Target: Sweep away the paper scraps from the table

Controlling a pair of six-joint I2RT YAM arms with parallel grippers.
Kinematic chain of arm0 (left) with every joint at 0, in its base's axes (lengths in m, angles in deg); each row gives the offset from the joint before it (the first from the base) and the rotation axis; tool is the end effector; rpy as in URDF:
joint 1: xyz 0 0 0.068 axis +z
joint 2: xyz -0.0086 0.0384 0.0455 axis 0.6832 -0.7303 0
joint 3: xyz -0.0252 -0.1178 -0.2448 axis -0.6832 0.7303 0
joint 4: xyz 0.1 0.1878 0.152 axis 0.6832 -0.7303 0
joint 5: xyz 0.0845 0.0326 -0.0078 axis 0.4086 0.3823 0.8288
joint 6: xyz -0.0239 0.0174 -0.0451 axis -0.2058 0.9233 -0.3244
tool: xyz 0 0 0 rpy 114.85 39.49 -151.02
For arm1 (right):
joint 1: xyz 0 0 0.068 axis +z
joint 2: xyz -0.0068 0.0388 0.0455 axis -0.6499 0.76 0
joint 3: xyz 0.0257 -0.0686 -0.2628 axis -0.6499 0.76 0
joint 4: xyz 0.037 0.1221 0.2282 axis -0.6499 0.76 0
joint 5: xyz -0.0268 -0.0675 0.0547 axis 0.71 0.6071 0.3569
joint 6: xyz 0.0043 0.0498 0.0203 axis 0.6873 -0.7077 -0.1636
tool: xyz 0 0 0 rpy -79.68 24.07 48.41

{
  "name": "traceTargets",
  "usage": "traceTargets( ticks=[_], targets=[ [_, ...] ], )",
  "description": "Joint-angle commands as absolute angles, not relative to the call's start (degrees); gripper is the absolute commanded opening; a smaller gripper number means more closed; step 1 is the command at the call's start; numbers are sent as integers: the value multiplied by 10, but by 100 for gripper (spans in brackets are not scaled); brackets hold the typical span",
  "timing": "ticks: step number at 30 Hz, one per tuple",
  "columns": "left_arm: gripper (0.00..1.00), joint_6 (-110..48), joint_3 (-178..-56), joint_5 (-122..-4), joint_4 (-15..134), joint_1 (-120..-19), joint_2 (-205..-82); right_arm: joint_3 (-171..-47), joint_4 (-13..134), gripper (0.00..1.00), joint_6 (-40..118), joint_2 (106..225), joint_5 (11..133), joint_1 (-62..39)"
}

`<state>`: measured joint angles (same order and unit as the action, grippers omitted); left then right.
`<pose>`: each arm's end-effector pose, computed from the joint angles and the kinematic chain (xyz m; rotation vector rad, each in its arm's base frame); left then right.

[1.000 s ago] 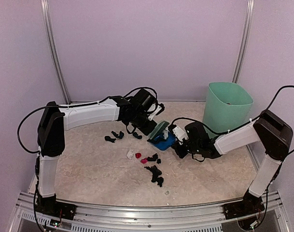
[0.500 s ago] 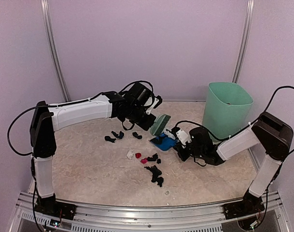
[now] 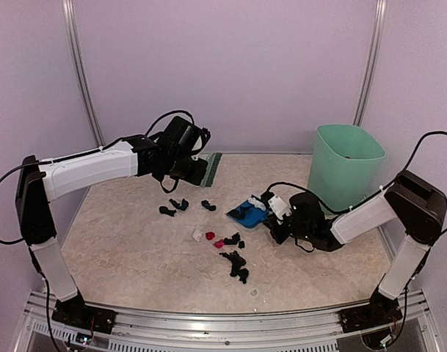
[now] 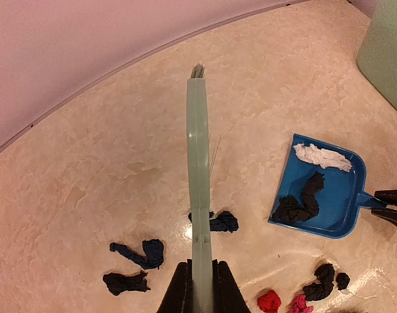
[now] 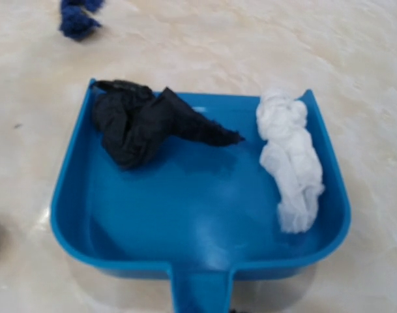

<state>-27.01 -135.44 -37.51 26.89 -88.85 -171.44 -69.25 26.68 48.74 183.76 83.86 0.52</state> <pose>0.2952 -0.2881 0.3011 0.5967 2.2080 -0.1425 0.2429 0.2082 0.1264 -0.7562 1.9750 0.3258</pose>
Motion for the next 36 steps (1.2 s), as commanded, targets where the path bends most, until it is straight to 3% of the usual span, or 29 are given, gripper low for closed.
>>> traceTargets(
  ticks=[1,12,36],
  targets=[
    [0,-302,-1326,-338,275,-870,-1688,-699,297,0,481,1805,801,-1],
    [0,-317,-1283,-320,267,-858,-1711,-774,408,0,460,1819,725,0],
    [0,-280,-1306,-413,254,-899,-1776,-873,442,0,498,1916,746,3]
  ],
)
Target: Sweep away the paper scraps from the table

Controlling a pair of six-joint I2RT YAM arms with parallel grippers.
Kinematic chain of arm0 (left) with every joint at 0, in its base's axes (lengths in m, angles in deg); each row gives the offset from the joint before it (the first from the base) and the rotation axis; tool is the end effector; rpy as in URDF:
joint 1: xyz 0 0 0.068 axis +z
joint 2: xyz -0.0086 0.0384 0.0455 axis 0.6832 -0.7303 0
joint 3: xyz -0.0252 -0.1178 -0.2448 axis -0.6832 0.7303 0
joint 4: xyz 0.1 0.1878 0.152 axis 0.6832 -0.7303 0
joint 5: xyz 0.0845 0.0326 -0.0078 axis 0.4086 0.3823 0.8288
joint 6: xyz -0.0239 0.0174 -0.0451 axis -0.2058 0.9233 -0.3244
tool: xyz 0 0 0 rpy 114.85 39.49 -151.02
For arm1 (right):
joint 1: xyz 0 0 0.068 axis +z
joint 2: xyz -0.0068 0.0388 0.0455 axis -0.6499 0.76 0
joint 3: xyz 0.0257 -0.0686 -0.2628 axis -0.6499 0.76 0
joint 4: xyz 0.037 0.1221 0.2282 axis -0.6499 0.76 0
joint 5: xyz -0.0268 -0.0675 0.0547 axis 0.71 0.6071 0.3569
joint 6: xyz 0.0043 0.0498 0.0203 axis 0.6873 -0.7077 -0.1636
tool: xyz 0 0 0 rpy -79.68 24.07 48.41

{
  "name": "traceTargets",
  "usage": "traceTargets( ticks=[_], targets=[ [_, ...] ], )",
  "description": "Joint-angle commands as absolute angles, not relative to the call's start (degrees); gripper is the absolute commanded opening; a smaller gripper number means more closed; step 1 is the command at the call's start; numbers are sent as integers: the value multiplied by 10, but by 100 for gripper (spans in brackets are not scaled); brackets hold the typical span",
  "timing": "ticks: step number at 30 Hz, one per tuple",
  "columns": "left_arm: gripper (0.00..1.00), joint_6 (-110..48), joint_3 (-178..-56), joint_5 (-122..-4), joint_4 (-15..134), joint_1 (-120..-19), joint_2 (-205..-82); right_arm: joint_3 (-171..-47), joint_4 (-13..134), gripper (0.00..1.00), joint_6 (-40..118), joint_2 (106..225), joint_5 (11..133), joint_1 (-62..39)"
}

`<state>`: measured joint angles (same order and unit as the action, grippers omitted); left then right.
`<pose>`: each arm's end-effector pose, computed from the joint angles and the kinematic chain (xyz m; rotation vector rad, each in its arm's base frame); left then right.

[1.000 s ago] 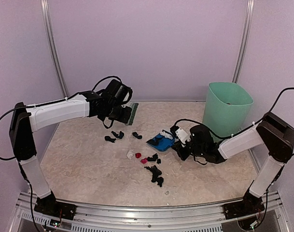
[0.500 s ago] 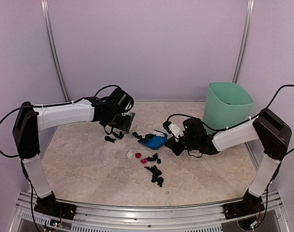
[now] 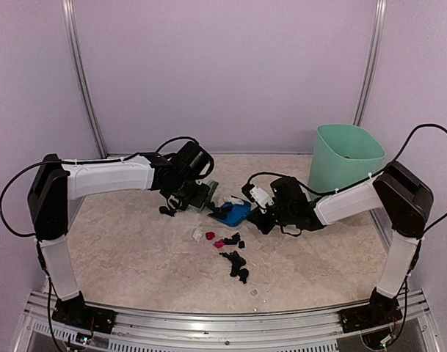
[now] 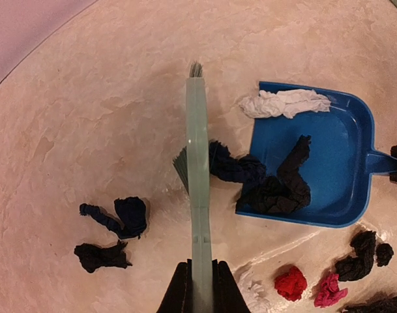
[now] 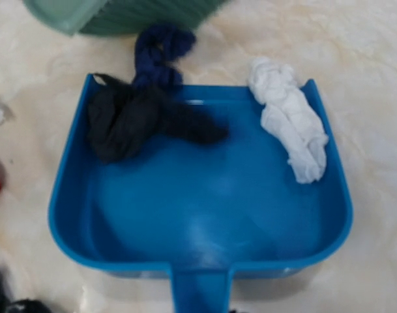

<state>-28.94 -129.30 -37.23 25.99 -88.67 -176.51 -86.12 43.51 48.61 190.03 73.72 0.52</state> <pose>0.2971 -0.2880 0.2307 0.6422 2.3876 -0.0271 0.2796 0.2485 0.1436 -0.8990 2.0596 0.4841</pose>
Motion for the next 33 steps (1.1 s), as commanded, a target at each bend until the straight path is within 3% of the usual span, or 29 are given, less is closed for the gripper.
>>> traceTargets(
  ticks=[1,16,33],
  targets=[
    [0,-279,-1305,-416,255,-901,-1776,-873,436,0,500,1918,744,3],
    [0,-273,-1297,-463,270,-920,-1747,-834,325,0,511,1946,727,3],
    [0,-305,-1291,-311,265,-914,-1667,-744,173,0,518,1935,758,3]
  ],
)
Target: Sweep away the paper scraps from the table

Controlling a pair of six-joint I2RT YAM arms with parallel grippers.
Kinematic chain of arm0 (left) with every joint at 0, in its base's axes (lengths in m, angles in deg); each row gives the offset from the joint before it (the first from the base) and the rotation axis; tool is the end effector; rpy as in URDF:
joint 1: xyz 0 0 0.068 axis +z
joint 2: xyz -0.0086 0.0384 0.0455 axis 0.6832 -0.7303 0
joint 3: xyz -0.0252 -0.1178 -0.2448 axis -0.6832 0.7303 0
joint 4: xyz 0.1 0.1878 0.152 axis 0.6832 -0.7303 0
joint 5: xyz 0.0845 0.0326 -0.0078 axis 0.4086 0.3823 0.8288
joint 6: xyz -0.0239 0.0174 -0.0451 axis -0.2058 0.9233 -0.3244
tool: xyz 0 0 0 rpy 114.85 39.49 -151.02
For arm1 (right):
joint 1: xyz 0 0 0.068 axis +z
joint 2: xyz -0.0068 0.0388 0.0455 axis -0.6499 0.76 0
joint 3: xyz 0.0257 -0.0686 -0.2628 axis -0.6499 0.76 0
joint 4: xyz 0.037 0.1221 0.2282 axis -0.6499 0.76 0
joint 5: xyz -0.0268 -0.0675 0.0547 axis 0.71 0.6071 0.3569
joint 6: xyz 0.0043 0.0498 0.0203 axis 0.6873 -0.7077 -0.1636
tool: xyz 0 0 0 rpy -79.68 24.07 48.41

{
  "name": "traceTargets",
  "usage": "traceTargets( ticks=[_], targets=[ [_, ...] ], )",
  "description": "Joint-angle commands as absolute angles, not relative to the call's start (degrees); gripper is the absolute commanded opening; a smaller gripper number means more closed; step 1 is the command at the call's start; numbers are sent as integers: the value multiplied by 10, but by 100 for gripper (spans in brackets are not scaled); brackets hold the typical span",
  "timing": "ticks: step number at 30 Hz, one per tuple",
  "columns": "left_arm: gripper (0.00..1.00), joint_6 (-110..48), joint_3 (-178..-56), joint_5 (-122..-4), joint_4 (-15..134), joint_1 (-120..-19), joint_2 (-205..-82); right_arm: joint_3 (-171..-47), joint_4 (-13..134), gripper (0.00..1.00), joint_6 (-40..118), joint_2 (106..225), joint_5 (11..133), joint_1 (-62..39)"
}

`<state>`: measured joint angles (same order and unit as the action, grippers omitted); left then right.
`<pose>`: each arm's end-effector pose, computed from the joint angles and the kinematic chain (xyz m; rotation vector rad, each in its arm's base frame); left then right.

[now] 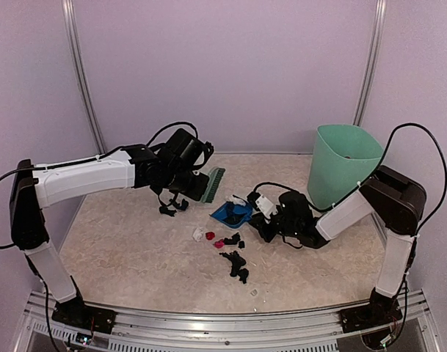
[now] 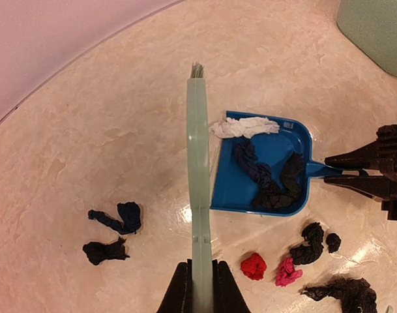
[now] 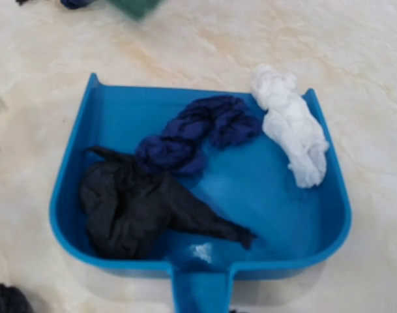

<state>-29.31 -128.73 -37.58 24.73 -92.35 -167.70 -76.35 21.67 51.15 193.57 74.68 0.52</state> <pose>0.2614 -0.2875 0.2847 0.6606 2.2761 -0.1418 0.2667 0.2365 0.1117 -0.8794 1.8975 0.4745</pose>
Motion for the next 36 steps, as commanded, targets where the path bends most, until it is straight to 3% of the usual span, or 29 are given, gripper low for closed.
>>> traceTargets(
  ticks=[1,11,18,36],
  targets=[
    [0,-308,-1296,-306,268,-910,-1672,-741,169,0,516,1933,765,3],
    [0,-317,-1250,-274,371,-879,-1646,-715,180,0,478,1847,794,3],
    [0,-319,-1174,-305,445,-838,-1591,-710,244,0,439,1741,812,3],
    [0,-307,-1120,-340,490,-822,-1570,-777,457,0,293,1514,885,-30]
  ],
)
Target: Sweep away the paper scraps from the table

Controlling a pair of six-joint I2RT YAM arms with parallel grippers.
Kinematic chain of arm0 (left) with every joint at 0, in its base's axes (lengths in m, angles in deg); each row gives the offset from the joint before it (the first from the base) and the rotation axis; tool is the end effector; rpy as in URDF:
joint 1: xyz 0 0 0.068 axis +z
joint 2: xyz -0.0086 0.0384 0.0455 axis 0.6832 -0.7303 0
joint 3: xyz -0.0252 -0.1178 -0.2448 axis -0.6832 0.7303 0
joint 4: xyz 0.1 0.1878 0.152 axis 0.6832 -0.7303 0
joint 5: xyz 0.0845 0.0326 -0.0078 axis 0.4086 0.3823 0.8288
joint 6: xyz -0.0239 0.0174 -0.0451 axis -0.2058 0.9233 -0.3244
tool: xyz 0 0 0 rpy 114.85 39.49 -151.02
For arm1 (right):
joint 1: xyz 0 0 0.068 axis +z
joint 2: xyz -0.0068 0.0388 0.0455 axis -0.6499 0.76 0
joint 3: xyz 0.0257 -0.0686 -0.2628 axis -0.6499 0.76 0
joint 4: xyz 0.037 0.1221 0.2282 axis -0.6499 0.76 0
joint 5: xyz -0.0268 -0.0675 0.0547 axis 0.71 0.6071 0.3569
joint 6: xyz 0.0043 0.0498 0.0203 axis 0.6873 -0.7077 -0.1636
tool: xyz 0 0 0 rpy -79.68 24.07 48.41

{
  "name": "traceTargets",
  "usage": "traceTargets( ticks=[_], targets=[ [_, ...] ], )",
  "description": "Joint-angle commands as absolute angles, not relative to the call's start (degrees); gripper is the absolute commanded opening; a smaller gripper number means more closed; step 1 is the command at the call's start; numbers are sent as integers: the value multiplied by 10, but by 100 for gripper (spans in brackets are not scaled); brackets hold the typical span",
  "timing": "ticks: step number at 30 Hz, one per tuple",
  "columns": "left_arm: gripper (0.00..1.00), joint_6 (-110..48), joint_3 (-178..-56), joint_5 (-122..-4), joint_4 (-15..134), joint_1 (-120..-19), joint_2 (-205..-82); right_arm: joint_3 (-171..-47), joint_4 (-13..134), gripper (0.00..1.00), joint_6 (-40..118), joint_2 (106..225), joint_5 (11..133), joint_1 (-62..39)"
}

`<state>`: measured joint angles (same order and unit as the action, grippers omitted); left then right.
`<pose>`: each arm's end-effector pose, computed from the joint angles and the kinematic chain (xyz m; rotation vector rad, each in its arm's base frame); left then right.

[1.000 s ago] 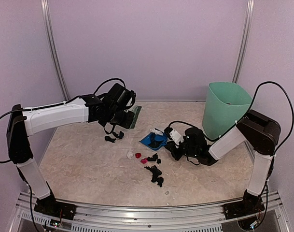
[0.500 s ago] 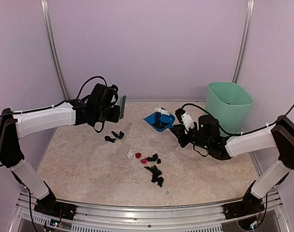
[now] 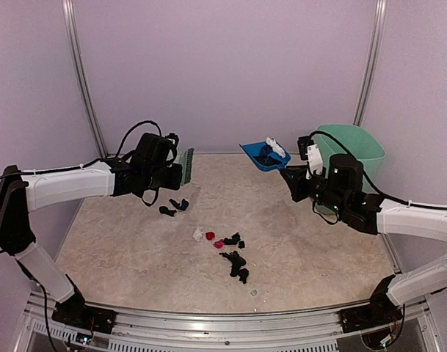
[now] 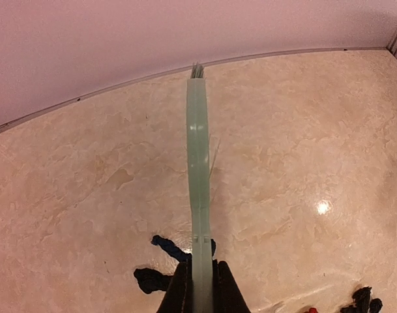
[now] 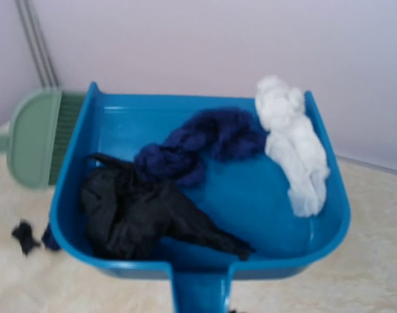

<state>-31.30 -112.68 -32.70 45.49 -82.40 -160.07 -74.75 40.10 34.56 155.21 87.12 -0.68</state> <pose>0.2903 -0.2205 0.2693 0.2931 2.1283 -0.1036 0.2204 0.1780 0.2760 -0.3482 1.7343 0.5407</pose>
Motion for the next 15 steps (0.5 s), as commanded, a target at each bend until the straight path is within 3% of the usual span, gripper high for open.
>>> traceTargets(
  ticks=[1,15],
  targets=[
    [0,-308,-1118,-342,490,-822,-1569,-784,471,0,281,1506,884,-38],
    [0,-310,-1107,-347,494,-835,-1549,-839,559,0,256,1416,921,-120]
  ],
)
